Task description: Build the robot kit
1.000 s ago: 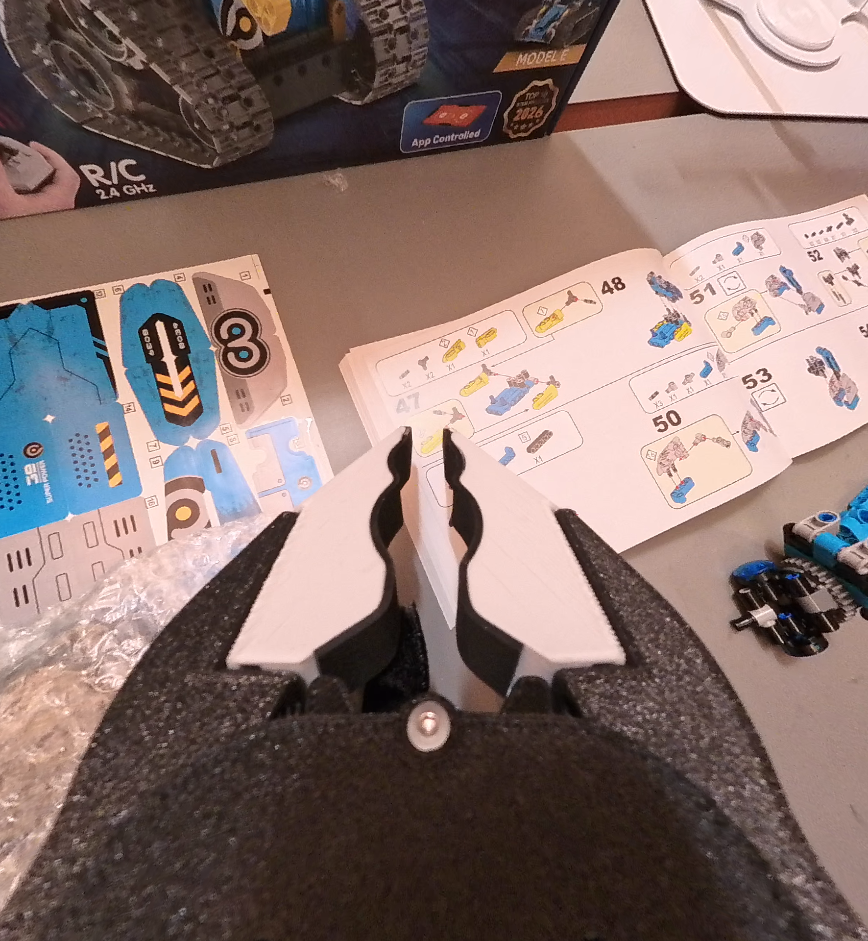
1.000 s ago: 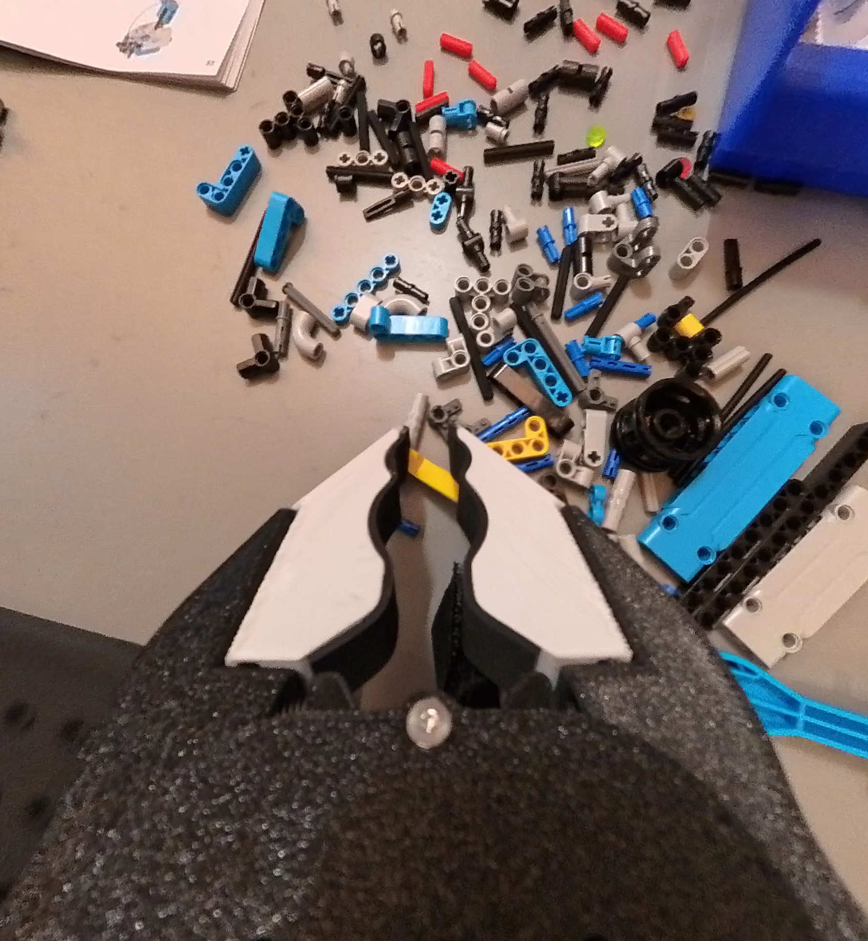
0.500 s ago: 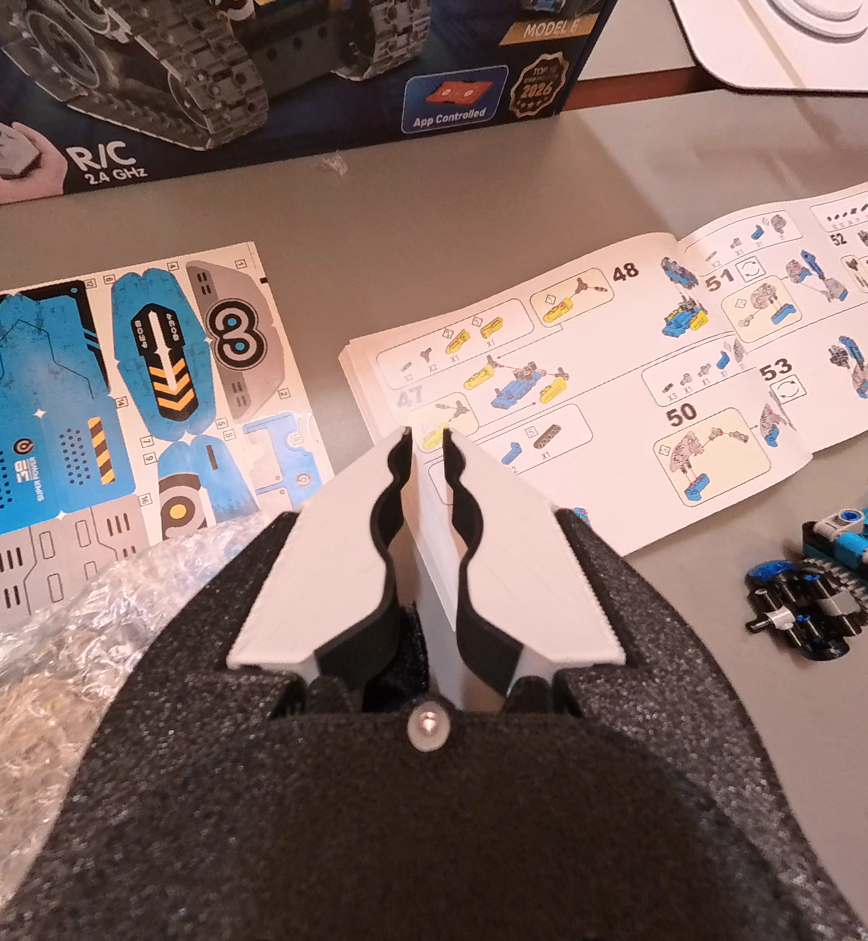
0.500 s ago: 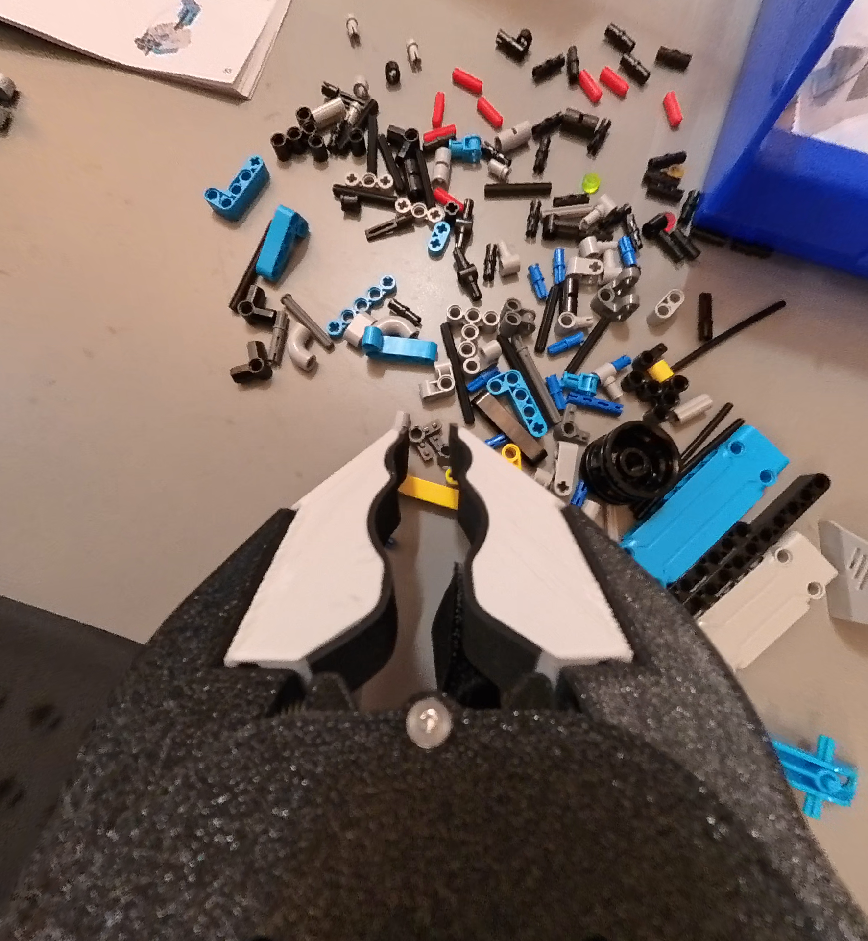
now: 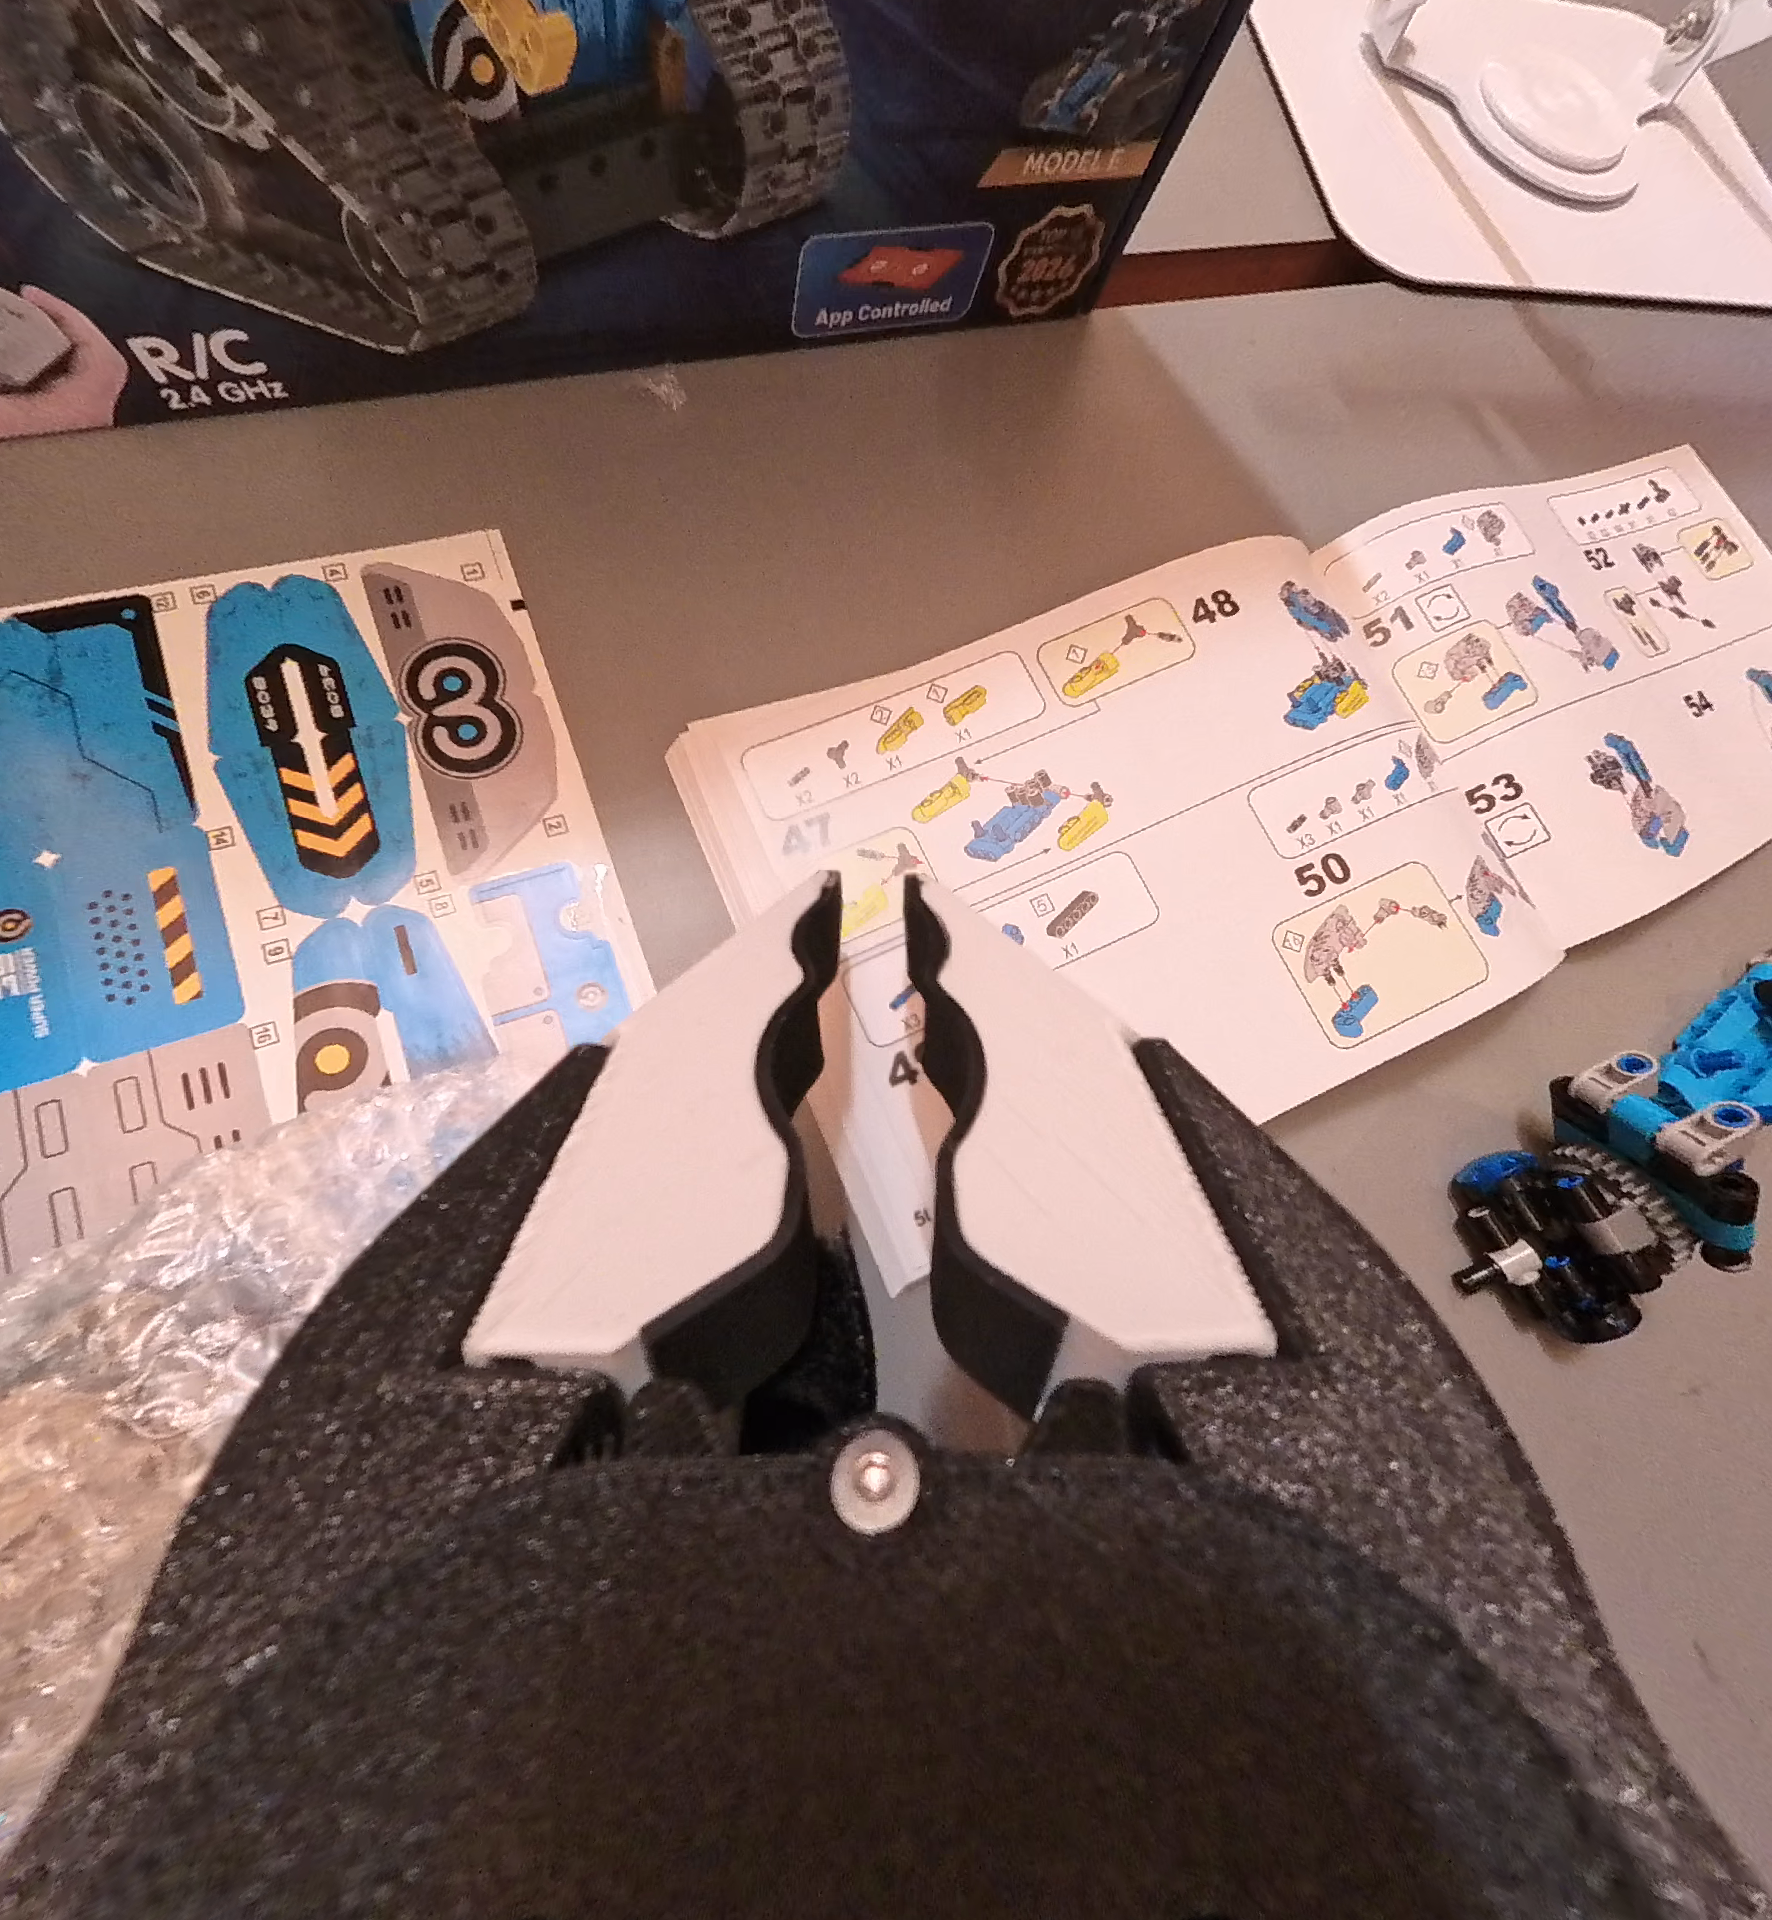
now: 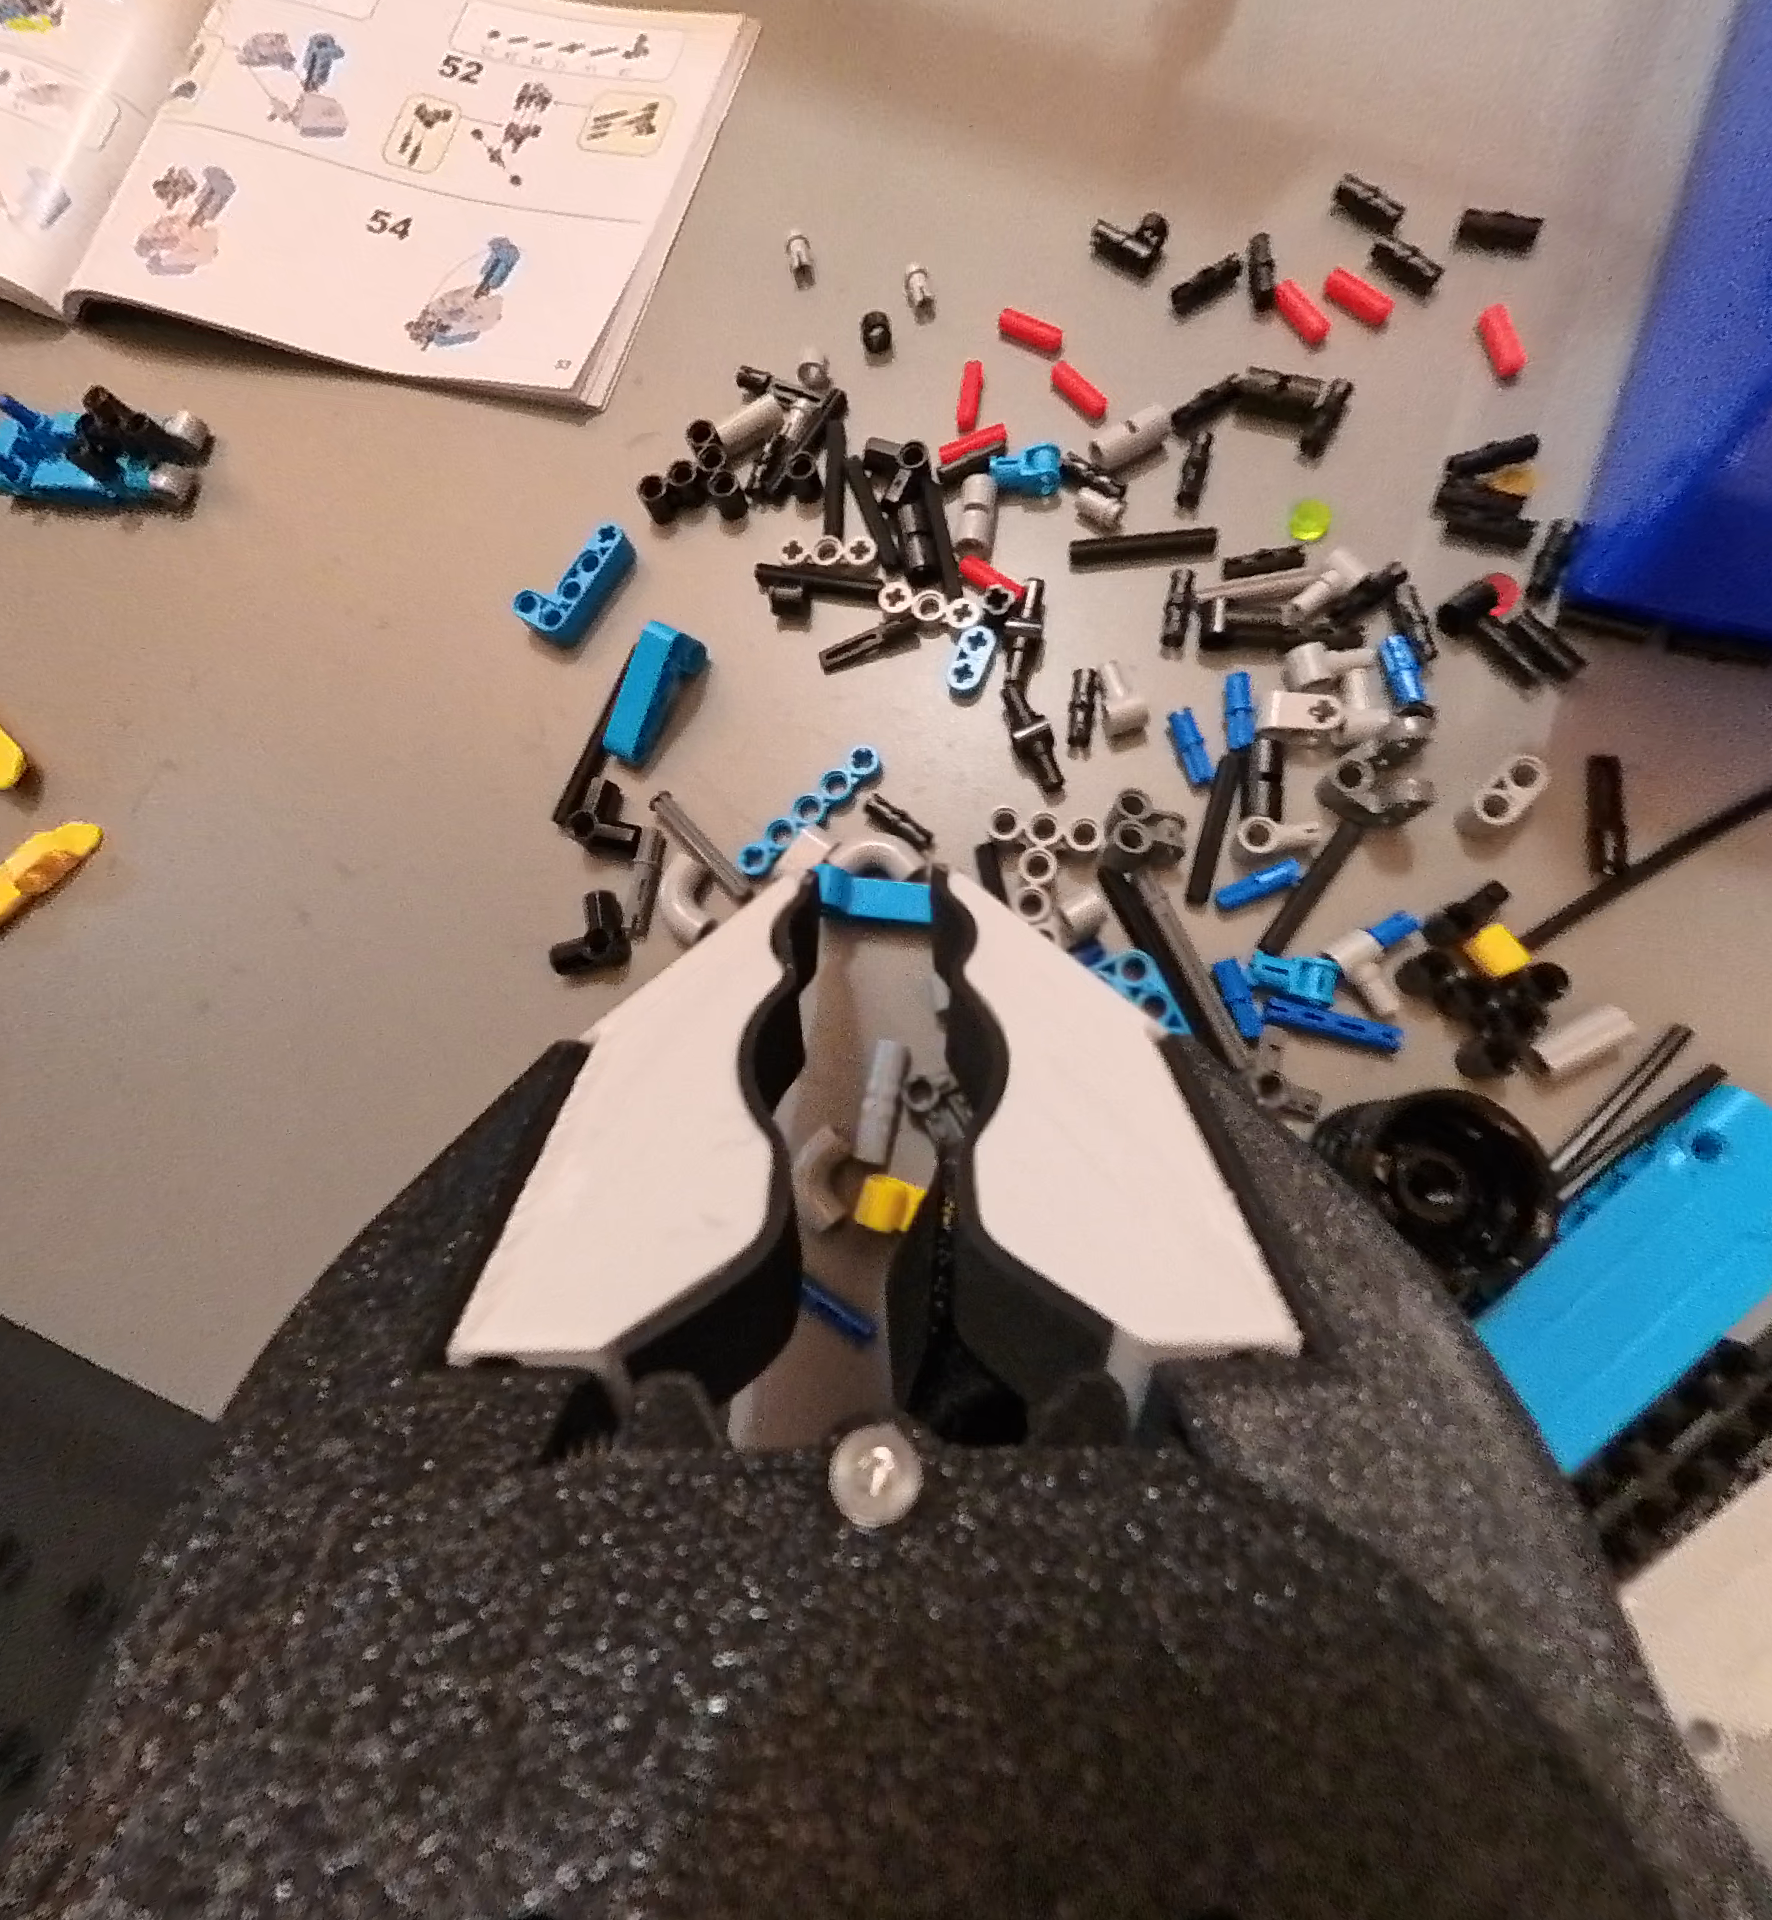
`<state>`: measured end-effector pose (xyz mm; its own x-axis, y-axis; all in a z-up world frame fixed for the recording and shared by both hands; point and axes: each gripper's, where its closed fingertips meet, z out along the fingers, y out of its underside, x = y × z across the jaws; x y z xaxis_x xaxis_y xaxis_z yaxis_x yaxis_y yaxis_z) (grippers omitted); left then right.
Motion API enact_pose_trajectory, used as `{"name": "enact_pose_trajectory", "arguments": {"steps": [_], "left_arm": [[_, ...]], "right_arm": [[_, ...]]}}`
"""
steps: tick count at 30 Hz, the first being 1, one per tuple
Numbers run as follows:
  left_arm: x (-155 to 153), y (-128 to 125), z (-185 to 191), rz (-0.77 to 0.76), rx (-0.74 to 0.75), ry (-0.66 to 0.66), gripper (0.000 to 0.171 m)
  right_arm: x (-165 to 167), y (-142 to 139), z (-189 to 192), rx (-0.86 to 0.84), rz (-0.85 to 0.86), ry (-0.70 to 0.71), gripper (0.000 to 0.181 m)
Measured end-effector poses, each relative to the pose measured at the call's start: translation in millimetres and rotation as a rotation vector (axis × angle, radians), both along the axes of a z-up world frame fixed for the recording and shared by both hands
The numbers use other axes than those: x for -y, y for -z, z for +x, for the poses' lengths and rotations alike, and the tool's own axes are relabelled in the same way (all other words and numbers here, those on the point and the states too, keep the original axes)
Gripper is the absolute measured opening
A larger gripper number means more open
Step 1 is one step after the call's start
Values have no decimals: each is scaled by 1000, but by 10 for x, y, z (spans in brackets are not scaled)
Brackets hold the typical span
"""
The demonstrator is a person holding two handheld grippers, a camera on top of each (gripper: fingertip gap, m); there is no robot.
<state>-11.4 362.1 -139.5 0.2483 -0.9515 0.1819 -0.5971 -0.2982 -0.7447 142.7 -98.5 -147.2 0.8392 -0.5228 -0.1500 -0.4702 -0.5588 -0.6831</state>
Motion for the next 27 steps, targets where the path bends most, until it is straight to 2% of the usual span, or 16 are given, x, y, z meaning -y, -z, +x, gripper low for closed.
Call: {"name": "enact_pose_trajectory", "arguments": {"steps": [6,10,16,27], "left_arm": [[29,26,7,-2,-1,4,12],[35,29,16,2,-2,5,12],[48,9,28,9,5,4,12],[58,28,45,38,-8,9,12]], "right_arm": [[-76,75,-36,-27,-17,-41,22],[13,-30,-15,27,-34,-55,33],[418,-1,-91,106,-174,-89,31],[415,58,-98,84,-136,-78,23]]}}
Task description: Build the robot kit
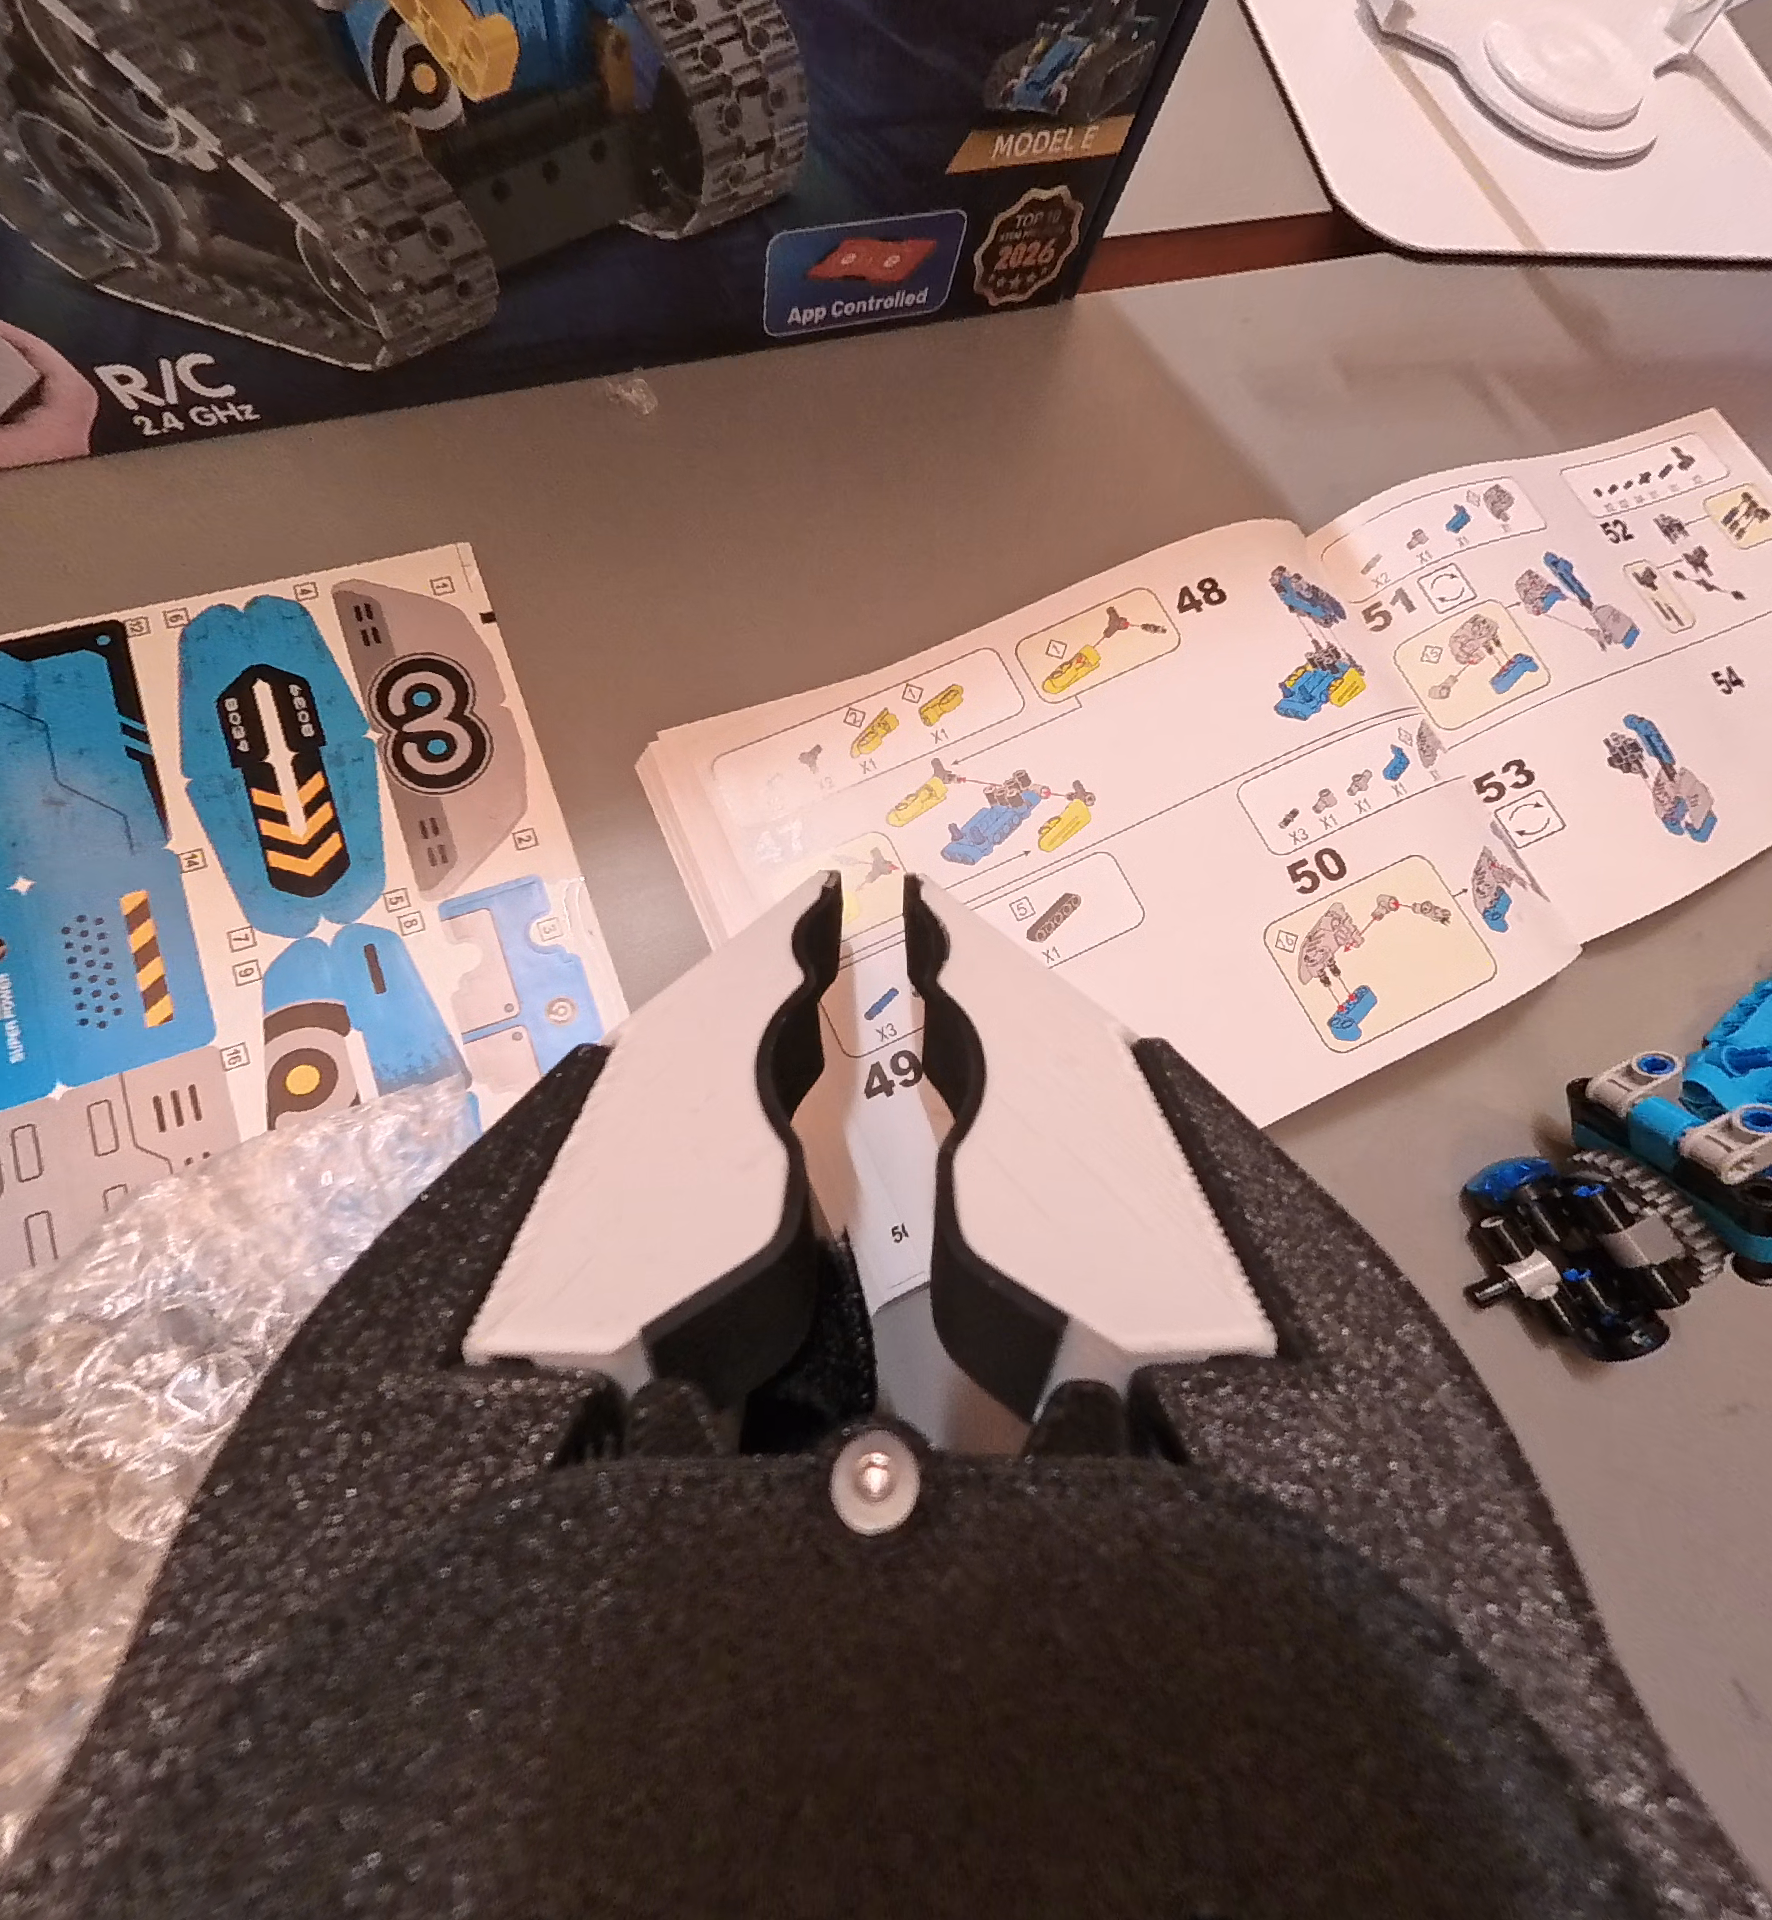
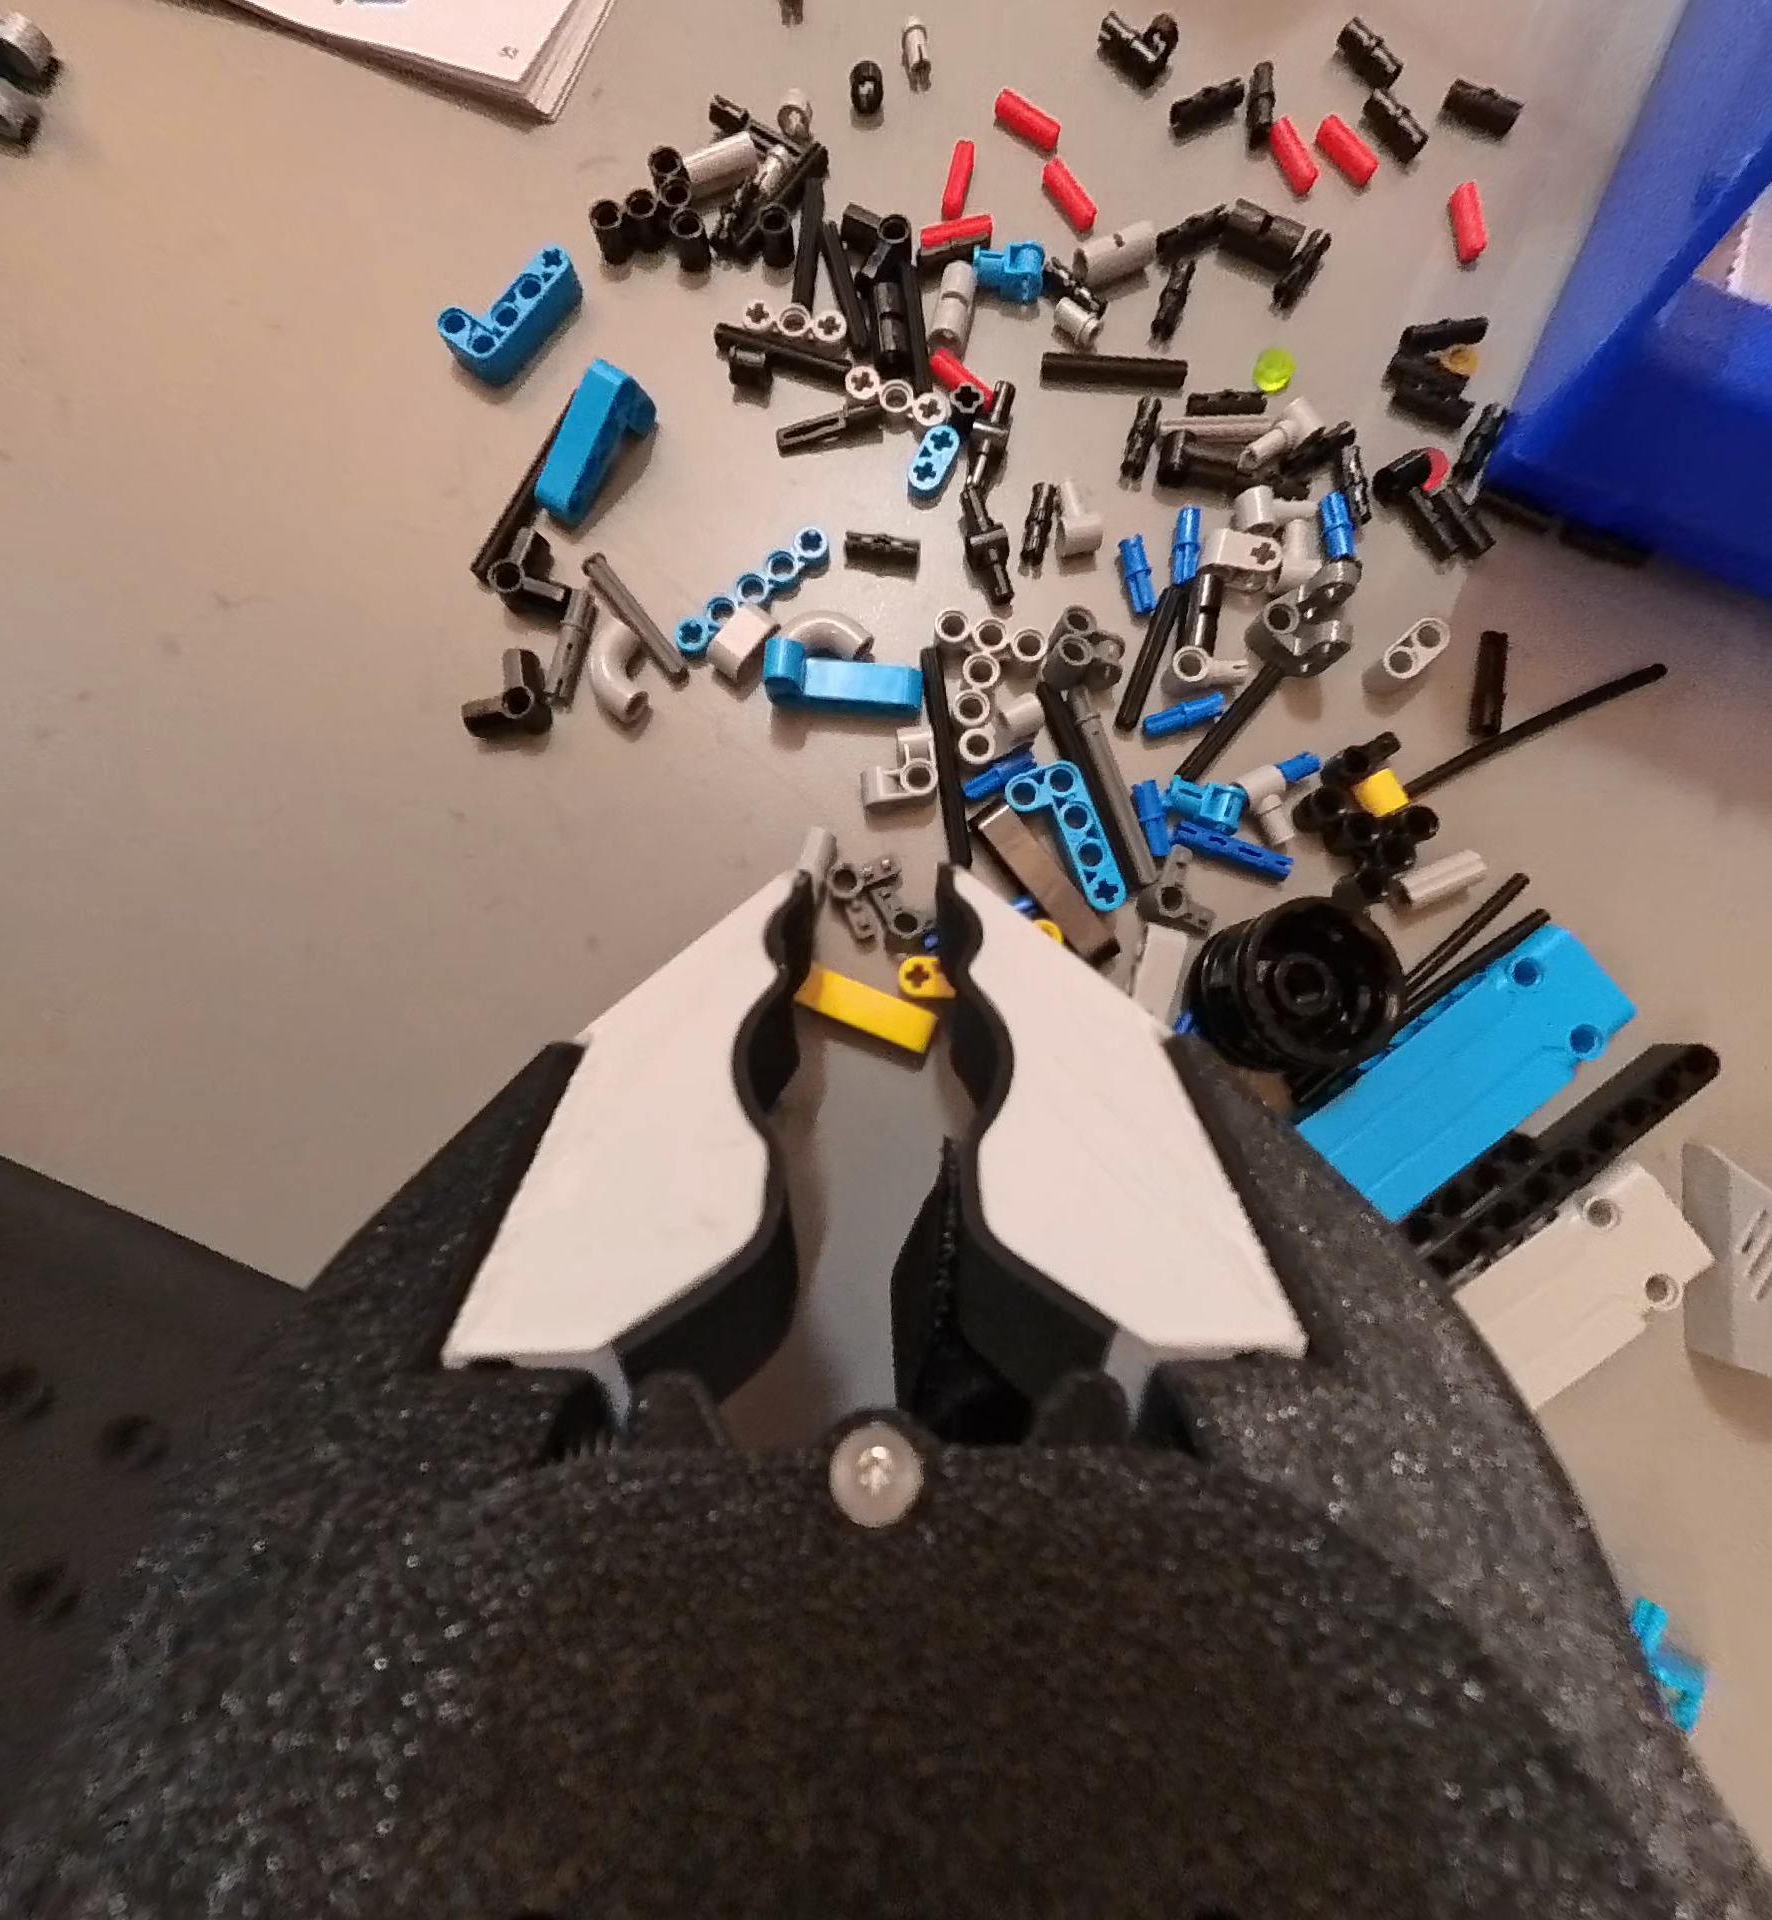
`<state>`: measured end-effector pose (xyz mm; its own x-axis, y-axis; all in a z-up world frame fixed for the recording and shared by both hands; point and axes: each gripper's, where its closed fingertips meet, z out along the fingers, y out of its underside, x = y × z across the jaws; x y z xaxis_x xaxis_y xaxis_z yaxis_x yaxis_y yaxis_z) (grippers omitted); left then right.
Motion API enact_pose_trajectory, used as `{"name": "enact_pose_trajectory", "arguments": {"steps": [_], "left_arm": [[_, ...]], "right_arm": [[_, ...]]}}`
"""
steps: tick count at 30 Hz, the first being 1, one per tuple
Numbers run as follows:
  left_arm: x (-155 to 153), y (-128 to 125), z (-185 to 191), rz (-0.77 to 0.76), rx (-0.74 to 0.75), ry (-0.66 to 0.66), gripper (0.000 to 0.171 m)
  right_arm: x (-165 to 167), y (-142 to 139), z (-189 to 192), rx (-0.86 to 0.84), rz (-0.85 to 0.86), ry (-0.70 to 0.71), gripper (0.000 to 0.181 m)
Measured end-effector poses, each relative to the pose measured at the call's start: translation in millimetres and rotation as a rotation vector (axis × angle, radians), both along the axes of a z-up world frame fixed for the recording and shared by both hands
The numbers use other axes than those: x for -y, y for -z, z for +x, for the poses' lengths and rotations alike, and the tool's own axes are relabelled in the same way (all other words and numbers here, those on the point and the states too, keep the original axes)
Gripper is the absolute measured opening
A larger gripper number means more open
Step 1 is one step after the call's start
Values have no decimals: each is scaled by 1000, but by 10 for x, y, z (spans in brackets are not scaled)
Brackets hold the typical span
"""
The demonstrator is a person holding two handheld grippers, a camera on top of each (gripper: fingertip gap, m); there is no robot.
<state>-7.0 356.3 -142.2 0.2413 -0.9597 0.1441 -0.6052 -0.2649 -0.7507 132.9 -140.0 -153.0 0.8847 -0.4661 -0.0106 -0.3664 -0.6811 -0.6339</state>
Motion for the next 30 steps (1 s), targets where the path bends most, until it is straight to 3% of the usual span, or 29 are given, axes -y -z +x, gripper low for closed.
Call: {"name": "enact_pose_trajectory", "arguments": {"steps": [3,12,14,21,30], "left_arm": [[-2,-20,-3,4,5,0,12],[7,-46,-10,4,11,4,12],[12,-47,-16,5,10,6,12],[-7,-88,-29,11,21,0,12],[-9,-78,-30,9,18,0,12]], "right_arm": [[-27,27,-4,-8,-18,-41,12],[-59,48,-54,-14,-61,-108,9],[-68,62,-92,-37,-62,-122,0],[-113,31,-44,8,-82,-112,14],[-107,109,-12,-27,-78,-63,6]]}}
